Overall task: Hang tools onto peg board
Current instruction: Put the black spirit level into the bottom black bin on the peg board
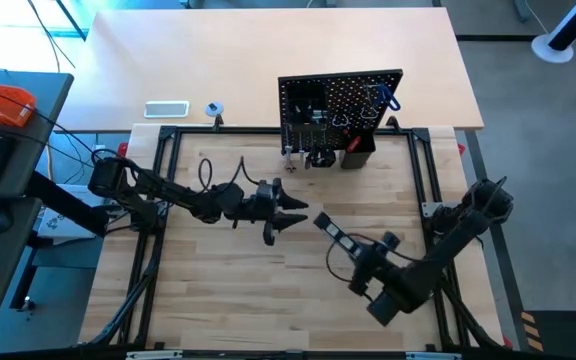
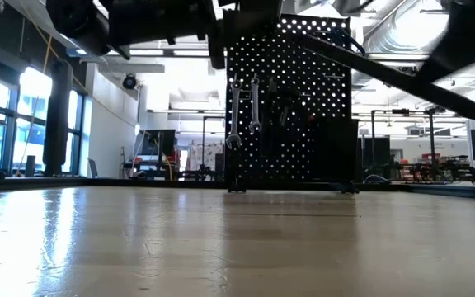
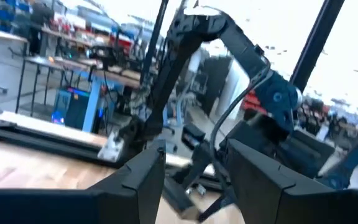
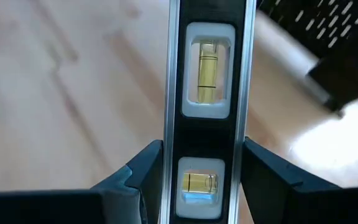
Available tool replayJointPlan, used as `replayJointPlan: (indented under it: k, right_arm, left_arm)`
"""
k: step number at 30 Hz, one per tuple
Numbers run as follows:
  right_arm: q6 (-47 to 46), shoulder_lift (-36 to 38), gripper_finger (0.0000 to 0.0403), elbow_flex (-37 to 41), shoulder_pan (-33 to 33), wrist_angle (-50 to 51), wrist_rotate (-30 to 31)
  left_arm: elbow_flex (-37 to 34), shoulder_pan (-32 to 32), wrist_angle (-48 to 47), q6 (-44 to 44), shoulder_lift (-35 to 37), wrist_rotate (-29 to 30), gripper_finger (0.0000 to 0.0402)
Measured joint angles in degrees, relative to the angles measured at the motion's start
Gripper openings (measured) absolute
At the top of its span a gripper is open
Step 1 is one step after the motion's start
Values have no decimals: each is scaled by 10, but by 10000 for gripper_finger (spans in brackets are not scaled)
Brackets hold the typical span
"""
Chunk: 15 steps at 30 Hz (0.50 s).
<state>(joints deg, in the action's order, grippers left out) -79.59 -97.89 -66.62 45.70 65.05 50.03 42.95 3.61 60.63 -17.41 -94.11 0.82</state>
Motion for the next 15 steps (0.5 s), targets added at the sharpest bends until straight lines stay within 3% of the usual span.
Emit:
replayJointPlan:
  k: [10,15]
  right_arm:
    - [106,1,163,-45,-76,-13,144]
    - [185,1,163,-68,-99,-56,173]
  left_arm:
    - [0,15,9,1,0,39,163]
    - [0,27,43,40,0,77,163]
